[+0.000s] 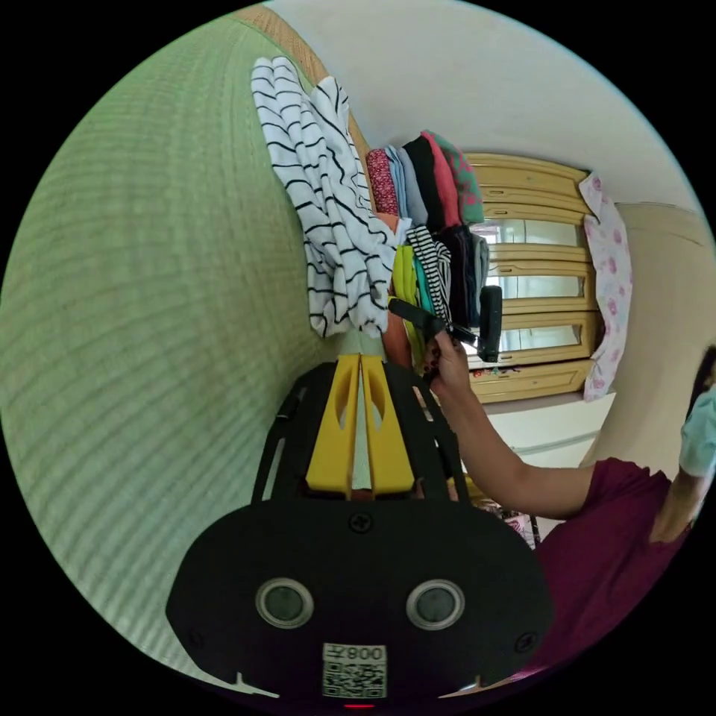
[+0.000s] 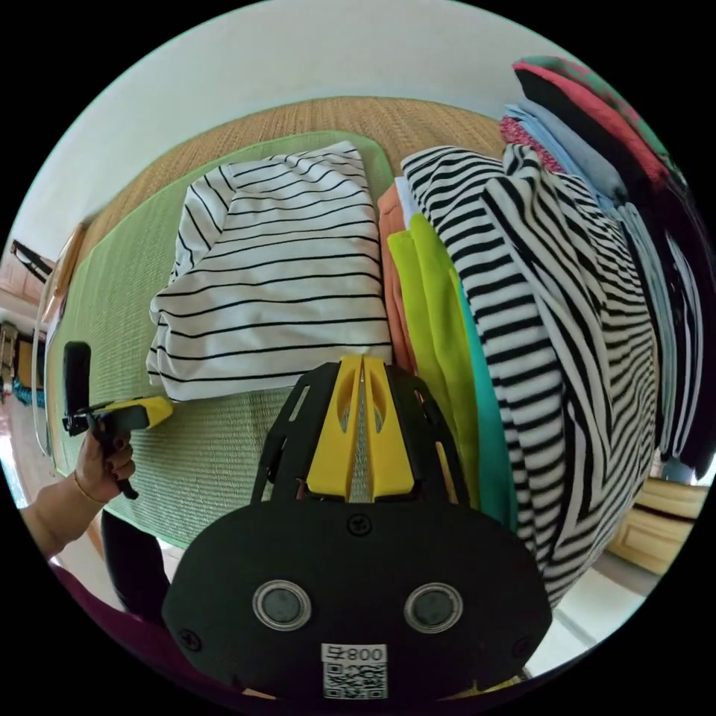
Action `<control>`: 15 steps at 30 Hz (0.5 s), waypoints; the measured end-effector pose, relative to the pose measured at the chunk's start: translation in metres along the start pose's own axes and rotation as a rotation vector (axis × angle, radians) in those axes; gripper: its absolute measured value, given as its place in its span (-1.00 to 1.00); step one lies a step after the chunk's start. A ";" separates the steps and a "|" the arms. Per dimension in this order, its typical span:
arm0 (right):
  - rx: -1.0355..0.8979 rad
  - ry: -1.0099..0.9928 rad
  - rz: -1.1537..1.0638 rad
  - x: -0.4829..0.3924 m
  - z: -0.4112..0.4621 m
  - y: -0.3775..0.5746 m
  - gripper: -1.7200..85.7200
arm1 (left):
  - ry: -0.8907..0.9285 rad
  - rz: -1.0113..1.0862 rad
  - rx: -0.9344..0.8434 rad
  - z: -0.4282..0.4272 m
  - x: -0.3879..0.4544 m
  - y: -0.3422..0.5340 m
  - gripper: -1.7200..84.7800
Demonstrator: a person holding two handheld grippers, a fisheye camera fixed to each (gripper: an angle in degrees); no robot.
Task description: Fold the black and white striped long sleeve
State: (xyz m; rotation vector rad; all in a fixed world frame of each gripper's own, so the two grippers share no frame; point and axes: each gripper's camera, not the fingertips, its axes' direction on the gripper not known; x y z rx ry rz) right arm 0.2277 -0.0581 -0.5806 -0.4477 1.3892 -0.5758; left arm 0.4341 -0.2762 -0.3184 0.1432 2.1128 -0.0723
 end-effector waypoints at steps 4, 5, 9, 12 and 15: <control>0.083 -0.030 0.052 -0.011 -0.067 0.067 -0.96 | -0.082 0.033 -0.073 -0.058 0.073 0.058 -0.96; 0.122 -0.042 0.060 -0.015 -0.096 0.094 -0.96 | -0.105 0.054 -0.089 -0.073 0.101 0.076 -0.96; 0.331 -0.023 0.051 -0.030 -0.207 0.206 -0.96 | -0.207 0.204 -0.106 -0.102 0.199 0.124 -0.96; 0.491 0.054 0.031 -0.039 -0.285 0.306 -0.96 | -0.331 0.389 -0.028 -0.111 0.297 0.162 -0.96; 0.612 0.147 0.016 -0.044 -0.361 0.406 -0.96 | -0.405 0.632 0.096 -0.102 0.420 0.210 -0.96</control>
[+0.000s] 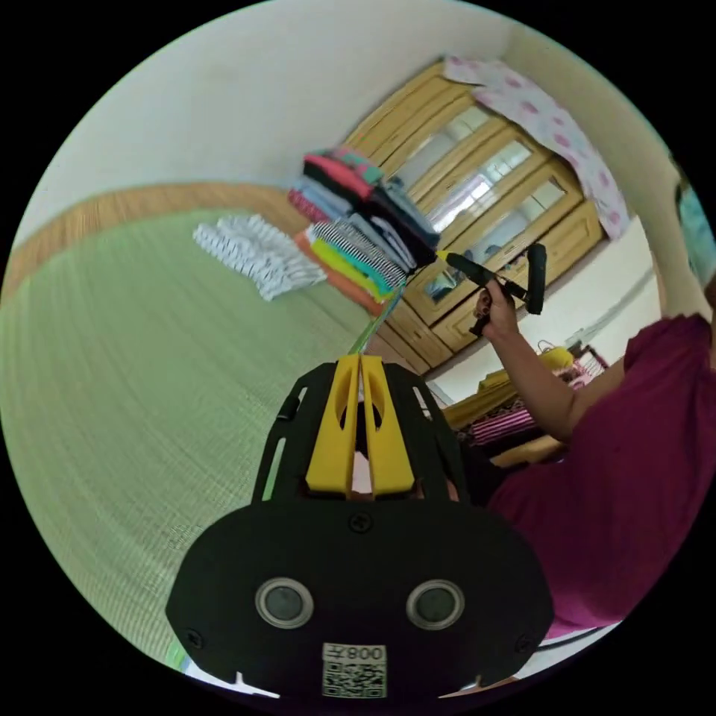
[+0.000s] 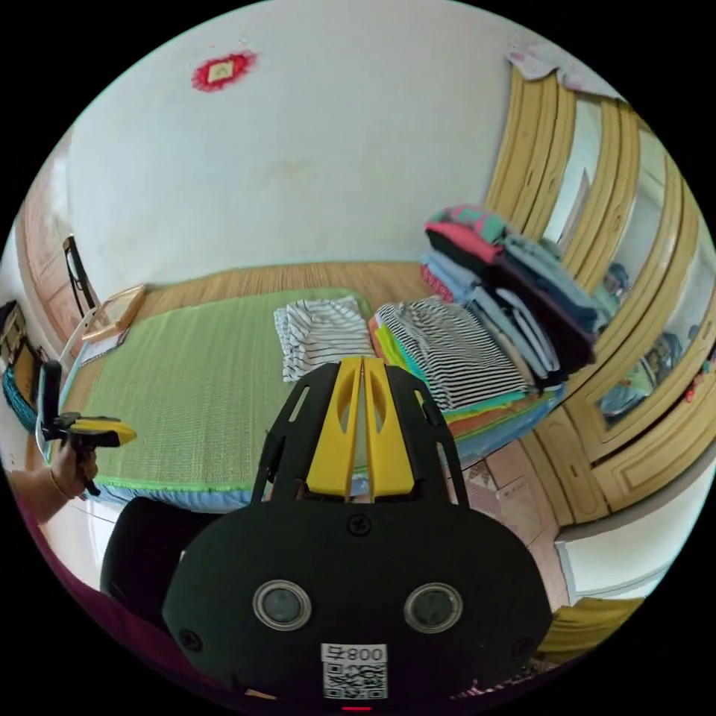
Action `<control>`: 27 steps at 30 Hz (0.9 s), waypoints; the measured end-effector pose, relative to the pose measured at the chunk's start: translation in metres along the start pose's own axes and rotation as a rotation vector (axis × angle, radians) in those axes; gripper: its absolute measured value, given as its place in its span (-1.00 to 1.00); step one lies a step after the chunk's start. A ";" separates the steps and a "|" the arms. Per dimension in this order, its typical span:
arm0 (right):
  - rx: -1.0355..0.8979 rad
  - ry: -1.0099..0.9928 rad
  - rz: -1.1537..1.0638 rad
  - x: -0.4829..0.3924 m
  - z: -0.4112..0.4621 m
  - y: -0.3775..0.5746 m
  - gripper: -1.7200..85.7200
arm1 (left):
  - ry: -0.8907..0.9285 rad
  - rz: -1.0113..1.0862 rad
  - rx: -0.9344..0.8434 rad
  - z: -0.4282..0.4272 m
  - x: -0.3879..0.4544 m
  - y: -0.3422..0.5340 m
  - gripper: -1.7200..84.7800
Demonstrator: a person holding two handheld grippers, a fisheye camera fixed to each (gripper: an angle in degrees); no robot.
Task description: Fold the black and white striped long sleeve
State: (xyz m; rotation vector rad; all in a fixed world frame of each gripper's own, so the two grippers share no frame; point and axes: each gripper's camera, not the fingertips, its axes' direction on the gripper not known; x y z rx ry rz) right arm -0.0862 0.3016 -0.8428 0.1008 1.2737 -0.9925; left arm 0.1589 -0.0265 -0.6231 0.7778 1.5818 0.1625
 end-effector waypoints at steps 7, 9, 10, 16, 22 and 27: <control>0.314 0.299 -0.017 0.043 -0.212 0.080 -0.96 | 0.047 0.360 0.134 0.025 0.229 -0.082 -0.95; 0.381 0.338 0.004 0.066 -0.270 0.119 -0.96 | 0.220 0.358 0.122 0.048 0.262 -0.103 -0.95; 0.387 0.335 0.009 0.074 -0.282 0.129 -0.96 | 0.329 0.395 0.114 0.063 0.285 -0.116 -0.95; 0.463 0.312 0.179 0.160 -0.372 0.218 -0.96 | 0.463 0.589 0.021 0.133 0.400 -0.200 -0.91; 0.560 0.196 0.305 0.236 -0.429 0.286 -0.95 | 0.498 0.754 -0.148 0.248 0.511 -0.312 -0.78; 0.667 0.218 0.319 0.269 -0.478 0.337 -0.90 | 0.540 0.808 -0.233 0.359 0.609 -0.401 -0.74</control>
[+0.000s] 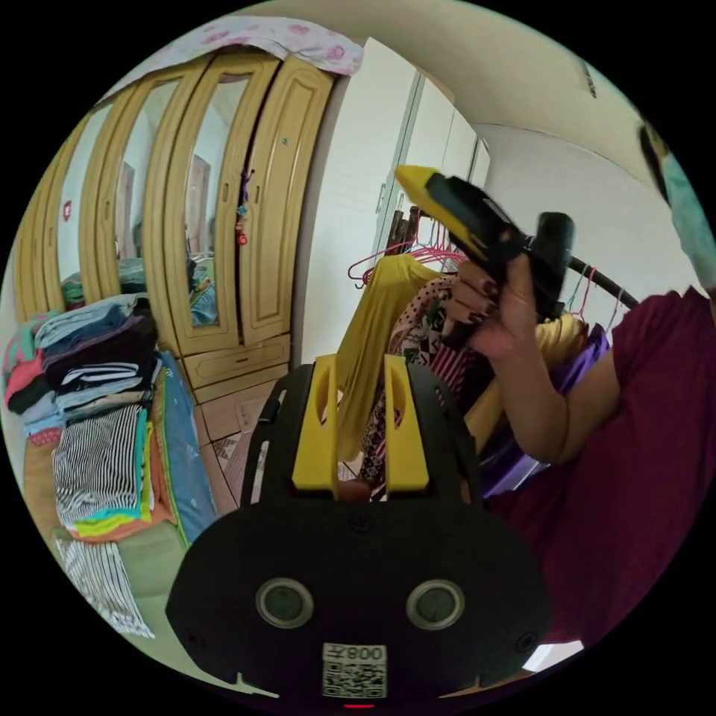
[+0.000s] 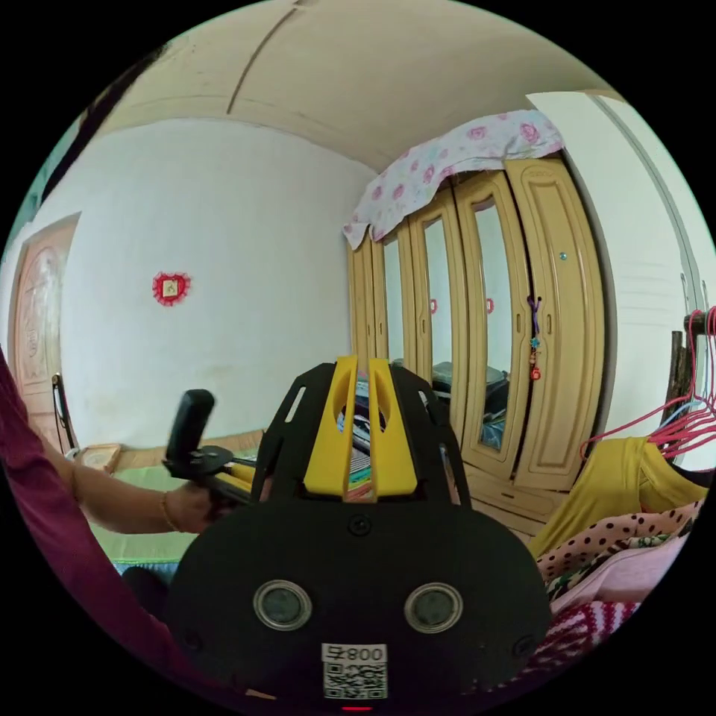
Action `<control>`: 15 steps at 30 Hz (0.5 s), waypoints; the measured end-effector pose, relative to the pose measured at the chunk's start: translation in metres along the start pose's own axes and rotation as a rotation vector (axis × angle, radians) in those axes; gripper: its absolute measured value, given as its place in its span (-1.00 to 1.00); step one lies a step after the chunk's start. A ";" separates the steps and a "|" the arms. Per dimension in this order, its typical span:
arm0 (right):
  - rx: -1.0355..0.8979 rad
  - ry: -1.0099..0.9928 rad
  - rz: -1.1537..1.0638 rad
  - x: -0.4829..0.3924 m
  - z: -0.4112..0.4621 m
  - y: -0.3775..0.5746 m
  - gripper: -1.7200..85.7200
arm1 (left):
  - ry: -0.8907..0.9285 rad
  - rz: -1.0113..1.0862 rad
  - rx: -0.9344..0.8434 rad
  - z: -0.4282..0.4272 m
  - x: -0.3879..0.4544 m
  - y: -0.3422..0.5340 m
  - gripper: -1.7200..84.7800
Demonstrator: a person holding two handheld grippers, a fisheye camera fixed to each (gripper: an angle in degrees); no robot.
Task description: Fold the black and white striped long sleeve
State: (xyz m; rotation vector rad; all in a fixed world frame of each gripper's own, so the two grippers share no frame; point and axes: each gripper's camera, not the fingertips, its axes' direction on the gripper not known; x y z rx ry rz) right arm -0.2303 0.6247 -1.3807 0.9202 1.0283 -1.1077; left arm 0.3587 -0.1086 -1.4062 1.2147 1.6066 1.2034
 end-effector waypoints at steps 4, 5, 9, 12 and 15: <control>0.050 0.007 -0.007 0.032 -0.030 0.001 -0.86 | 0.064 0.043 -0.060 0.085 -0.034 -0.101 -0.72; 0.064 0.013 -0.004 0.043 -0.038 0.002 -0.85 | 0.070 0.067 -0.095 0.112 -0.039 -0.129 -0.72; 0.087 -0.011 0.035 0.082 -0.058 0.008 -0.87 | 0.099 0.126 -0.133 0.182 -0.047 -0.208 -0.71; 0.090 -0.001 0.051 0.107 -0.068 0.016 -0.89 | 0.098 0.178 -0.168 0.235 -0.051 -0.263 -0.69; 0.074 0.005 0.067 0.131 -0.076 0.022 -0.90 | 0.092 0.177 -0.213 0.284 -0.064 -0.300 -0.68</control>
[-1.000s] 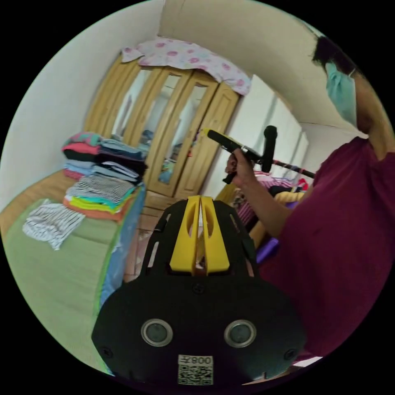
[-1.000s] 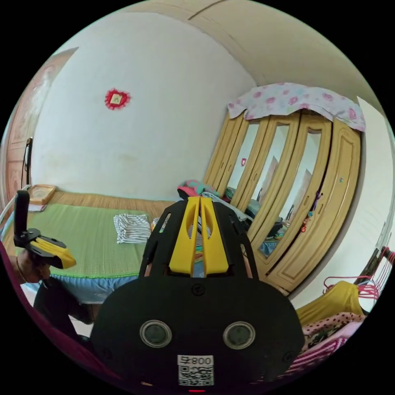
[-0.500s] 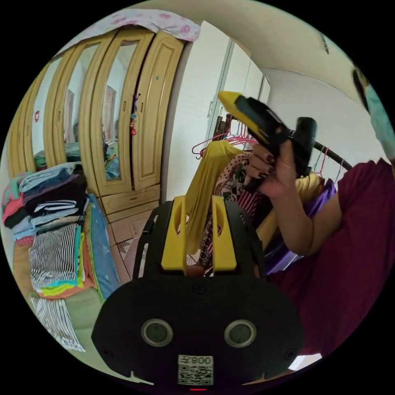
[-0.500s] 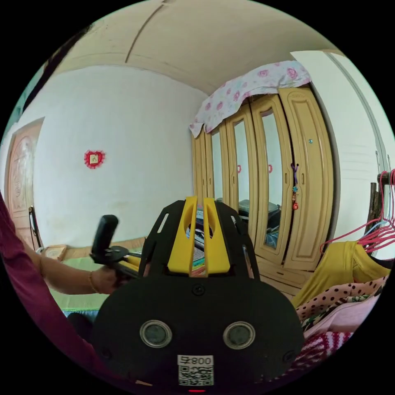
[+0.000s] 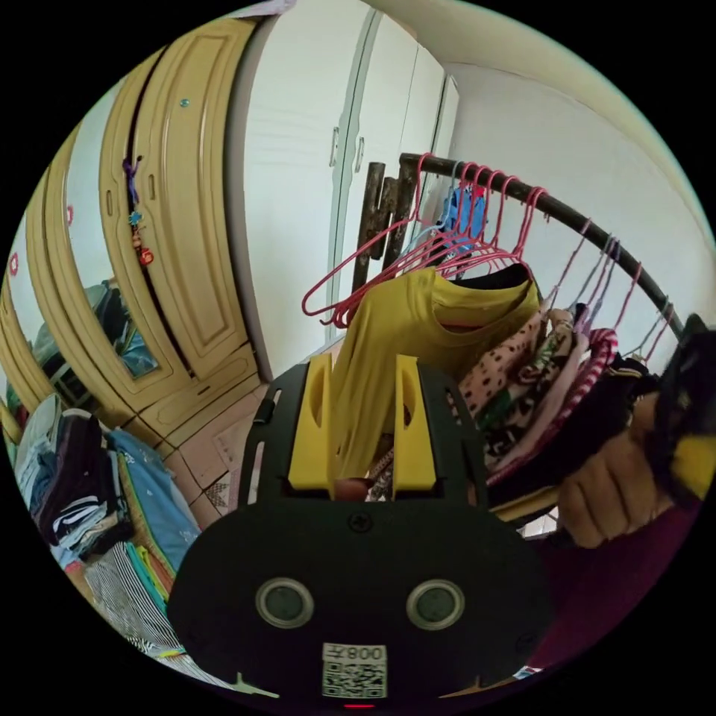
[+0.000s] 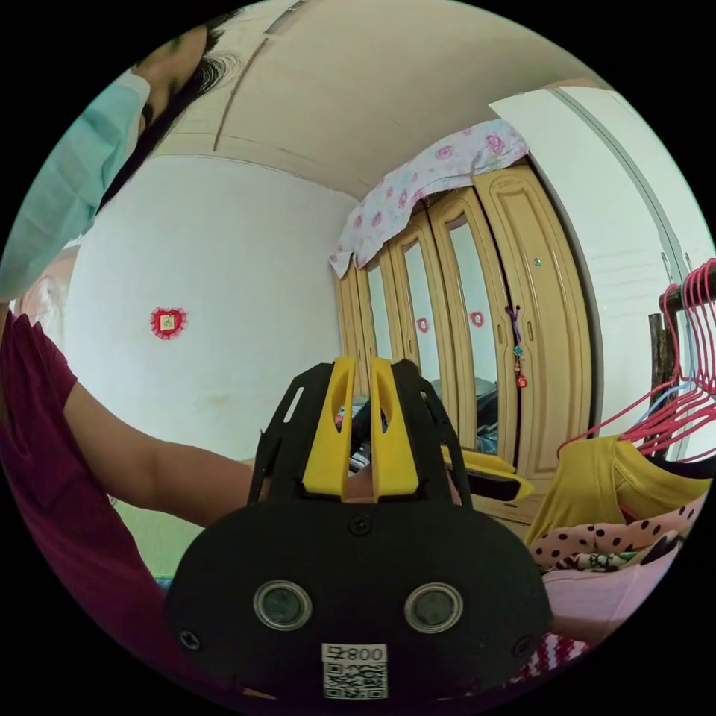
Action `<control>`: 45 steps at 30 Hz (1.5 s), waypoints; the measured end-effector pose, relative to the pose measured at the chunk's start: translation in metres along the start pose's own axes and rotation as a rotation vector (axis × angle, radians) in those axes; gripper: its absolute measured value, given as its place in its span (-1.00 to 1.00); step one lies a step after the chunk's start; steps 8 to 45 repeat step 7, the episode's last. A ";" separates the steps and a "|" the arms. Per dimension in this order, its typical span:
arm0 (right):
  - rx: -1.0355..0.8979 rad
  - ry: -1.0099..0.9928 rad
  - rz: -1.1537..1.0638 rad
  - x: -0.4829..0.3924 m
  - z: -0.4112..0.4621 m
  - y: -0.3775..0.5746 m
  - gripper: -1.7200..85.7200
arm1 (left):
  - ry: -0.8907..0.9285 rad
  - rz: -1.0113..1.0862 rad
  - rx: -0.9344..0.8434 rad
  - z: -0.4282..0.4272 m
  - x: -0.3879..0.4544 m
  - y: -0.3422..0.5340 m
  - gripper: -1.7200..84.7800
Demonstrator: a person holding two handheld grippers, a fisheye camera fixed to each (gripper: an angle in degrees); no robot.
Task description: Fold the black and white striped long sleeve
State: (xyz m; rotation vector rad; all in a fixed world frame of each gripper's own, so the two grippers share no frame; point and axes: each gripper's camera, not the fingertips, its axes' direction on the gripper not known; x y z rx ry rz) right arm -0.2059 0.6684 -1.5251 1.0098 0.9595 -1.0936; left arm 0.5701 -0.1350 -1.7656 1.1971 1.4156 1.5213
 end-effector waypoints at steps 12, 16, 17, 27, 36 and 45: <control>0.006 0.037 0.020 0.042 -0.021 0.007 -0.91 | 0.040 -0.002 -0.034 0.047 -0.062 -0.063 -0.70; 0.006 0.037 0.020 0.042 -0.021 0.007 -0.91 | 0.040 -0.002 -0.034 0.047 -0.062 -0.063 -0.70; 0.006 0.037 0.020 0.042 -0.021 0.007 -0.91 | 0.040 -0.002 -0.034 0.047 -0.062 -0.063 -0.70; 0.006 0.037 0.020 0.042 -0.021 0.007 -0.91 | 0.040 -0.002 -0.034 0.047 -0.062 -0.063 -0.70; 0.006 0.037 0.020 0.042 -0.021 0.007 -0.91 | 0.040 -0.002 -0.034 0.047 -0.062 -0.063 -0.70; 0.006 0.037 0.020 0.042 -0.021 0.007 -0.91 | 0.040 -0.002 -0.034 0.047 -0.062 -0.063 -0.70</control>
